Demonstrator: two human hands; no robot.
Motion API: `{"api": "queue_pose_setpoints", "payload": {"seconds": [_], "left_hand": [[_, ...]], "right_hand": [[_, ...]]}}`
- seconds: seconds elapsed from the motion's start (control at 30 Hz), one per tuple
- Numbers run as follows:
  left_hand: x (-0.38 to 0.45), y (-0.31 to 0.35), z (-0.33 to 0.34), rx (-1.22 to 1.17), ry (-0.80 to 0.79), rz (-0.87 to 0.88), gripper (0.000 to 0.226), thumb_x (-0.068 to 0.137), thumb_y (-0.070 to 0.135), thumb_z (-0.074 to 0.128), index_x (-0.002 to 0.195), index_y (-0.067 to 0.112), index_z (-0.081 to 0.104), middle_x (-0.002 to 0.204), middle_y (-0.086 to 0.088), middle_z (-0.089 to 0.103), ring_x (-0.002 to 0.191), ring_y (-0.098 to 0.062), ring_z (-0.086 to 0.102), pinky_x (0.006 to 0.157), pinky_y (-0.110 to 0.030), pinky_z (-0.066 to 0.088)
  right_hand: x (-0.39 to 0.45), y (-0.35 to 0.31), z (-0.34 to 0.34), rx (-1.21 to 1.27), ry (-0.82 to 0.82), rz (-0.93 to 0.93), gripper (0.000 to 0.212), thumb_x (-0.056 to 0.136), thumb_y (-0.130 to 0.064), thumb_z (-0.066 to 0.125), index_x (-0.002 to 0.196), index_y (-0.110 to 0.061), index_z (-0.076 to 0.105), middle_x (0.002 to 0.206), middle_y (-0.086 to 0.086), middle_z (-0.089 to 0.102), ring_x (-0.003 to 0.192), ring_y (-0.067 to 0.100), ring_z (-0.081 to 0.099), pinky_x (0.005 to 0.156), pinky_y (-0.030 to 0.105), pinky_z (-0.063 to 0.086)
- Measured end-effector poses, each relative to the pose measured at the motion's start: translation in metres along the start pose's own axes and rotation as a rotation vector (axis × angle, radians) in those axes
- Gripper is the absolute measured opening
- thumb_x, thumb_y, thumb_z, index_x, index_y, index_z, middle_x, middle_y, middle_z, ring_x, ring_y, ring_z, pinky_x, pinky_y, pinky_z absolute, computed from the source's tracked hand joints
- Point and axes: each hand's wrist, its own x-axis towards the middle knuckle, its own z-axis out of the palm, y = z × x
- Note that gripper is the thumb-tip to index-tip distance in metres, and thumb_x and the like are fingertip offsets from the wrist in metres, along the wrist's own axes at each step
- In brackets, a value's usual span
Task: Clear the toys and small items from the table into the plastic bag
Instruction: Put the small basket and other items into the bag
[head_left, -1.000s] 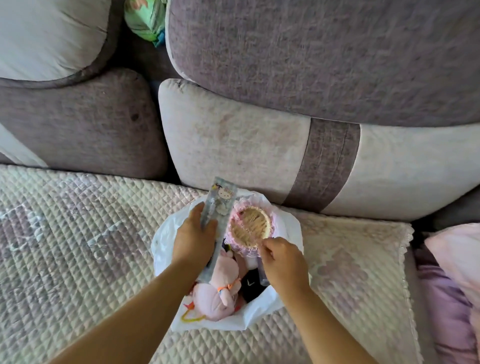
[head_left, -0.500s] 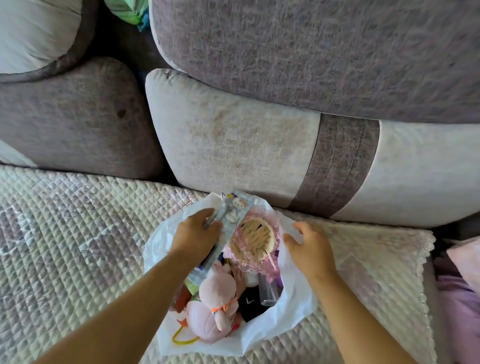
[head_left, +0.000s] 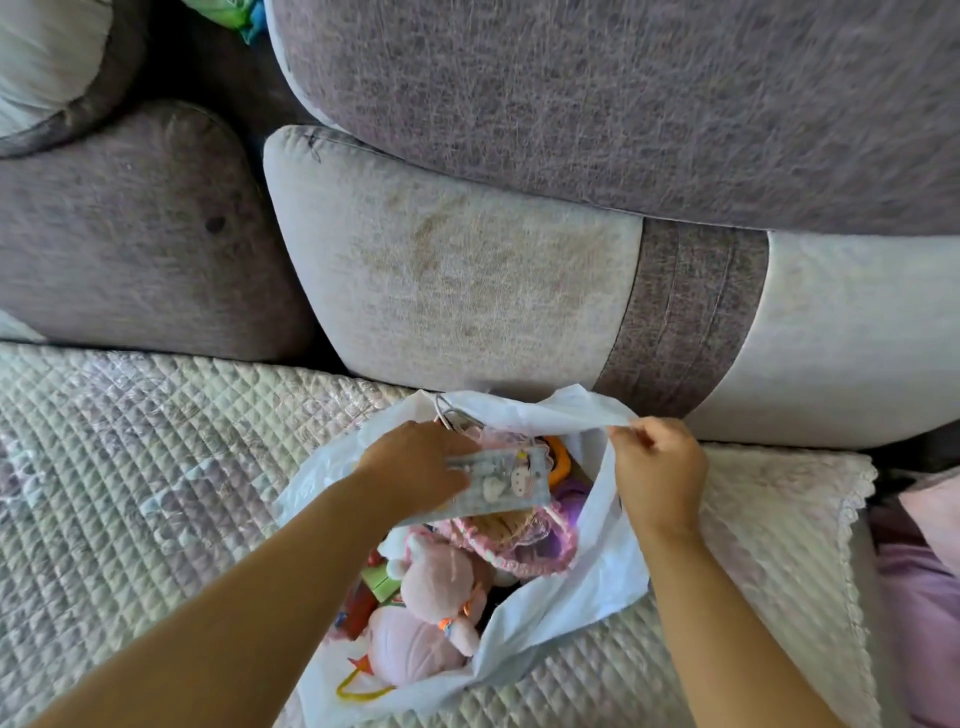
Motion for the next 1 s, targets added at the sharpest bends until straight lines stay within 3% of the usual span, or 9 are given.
{"api": "queue_pose_setpoints", "payload": {"seconds": [0.1,0.2,0.37,0.47,0.57,0.67,0.77,0.9,1.0], "left_hand": [[0.004,0.008,-0.005,0.136,0.01,0.036,0.04,0.089,0.035,0.051,0.129,0.043,0.05,0.136,0.011,0.05,0.122,-0.015,0.048,0.097,-0.031,0.044],[0.011,0.019,0.001,0.18,0.14,0.109,0.04,0.09,0.037,0.051,0.13,0.043,0.049,0.128,0.008,0.052,0.12,-0.016,0.049,0.095,-0.029,0.042],[0.018,0.03,0.013,0.114,0.401,0.345,0.057,0.081,0.043,0.064,0.135,0.035,0.046,0.131,0.008,0.055,0.128,-0.013,0.042,0.113,-0.032,0.01],[0.018,0.019,0.01,0.014,0.49,0.221,0.057,0.078,0.05,0.065,0.131,0.035,0.05,0.137,0.007,0.05,0.132,-0.012,0.037,0.116,-0.043,0.001],[0.011,-0.002,0.007,-0.098,0.396,-0.081,0.066,0.078,0.061,0.057,0.138,0.04,0.037,0.148,0.003,0.032,0.138,-0.021,0.027,0.113,-0.058,0.014],[0.0,-0.006,0.017,-0.417,0.166,-0.138,0.088,0.075,0.063,0.059,0.147,0.036,0.015,0.155,-0.003,0.018,0.138,-0.027,0.027,0.109,-0.045,0.028],[-0.009,0.015,0.046,-0.478,0.015,-0.073,0.104,0.075,0.059,0.062,0.149,0.029,-0.005,0.156,-0.001,0.002,0.142,-0.027,0.017,0.111,-0.04,0.028],[0.002,0.029,0.063,-0.439,0.135,0.03,0.085,0.086,0.039,0.06,0.149,0.017,0.008,0.156,-0.002,0.006,0.144,-0.022,0.014,0.115,-0.037,0.025],[0.009,0.031,0.06,-0.513,0.263,0.117,0.058,0.092,0.026,0.052,0.143,0.01,0.028,0.151,-0.003,0.022,0.137,-0.017,0.028,0.103,-0.013,0.023]], "right_hand": [[-0.001,0.003,-0.002,0.016,-0.062,-0.003,0.011,0.078,-0.007,0.067,0.071,0.001,0.066,0.08,0.015,0.062,0.072,0.024,0.053,0.069,0.031,0.04],[0.001,0.003,-0.006,0.038,-0.107,-0.047,0.009,0.076,-0.007,0.07,0.071,0.0,0.068,0.078,0.013,0.062,0.07,0.023,0.055,0.066,0.028,0.039],[-0.001,0.007,-0.01,0.038,-0.145,-0.095,0.011,0.077,-0.009,0.07,0.068,-0.003,0.066,0.073,0.01,0.061,0.066,0.02,0.053,0.061,0.022,0.032],[-0.001,0.009,-0.01,0.039,-0.138,-0.1,0.014,0.077,-0.01,0.07,0.066,-0.003,0.065,0.069,0.011,0.06,0.065,0.021,0.052,0.06,0.025,0.033],[-0.002,0.01,-0.008,0.065,-0.154,-0.068,0.014,0.079,-0.013,0.069,0.07,-0.003,0.065,0.073,0.011,0.061,0.066,0.021,0.053,0.06,0.025,0.034],[-0.005,0.01,-0.007,0.081,-0.161,-0.047,0.012,0.08,-0.016,0.068,0.073,-0.006,0.066,0.078,0.009,0.062,0.069,0.017,0.053,0.059,0.019,0.036],[-0.009,0.009,-0.007,0.091,-0.164,-0.067,0.011,0.079,-0.014,0.069,0.074,-0.005,0.066,0.078,0.006,0.061,0.071,0.018,0.054,0.062,0.021,0.036],[-0.013,0.01,-0.01,0.077,-0.148,-0.127,0.011,0.077,-0.01,0.071,0.07,-0.004,0.066,0.074,0.003,0.058,0.071,0.019,0.054,0.065,0.02,0.033],[-0.015,0.011,-0.009,0.09,-0.138,-0.142,0.009,0.078,-0.009,0.071,0.072,-0.004,0.067,0.076,0.004,0.06,0.073,0.021,0.056,0.068,0.023,0.037]]}}
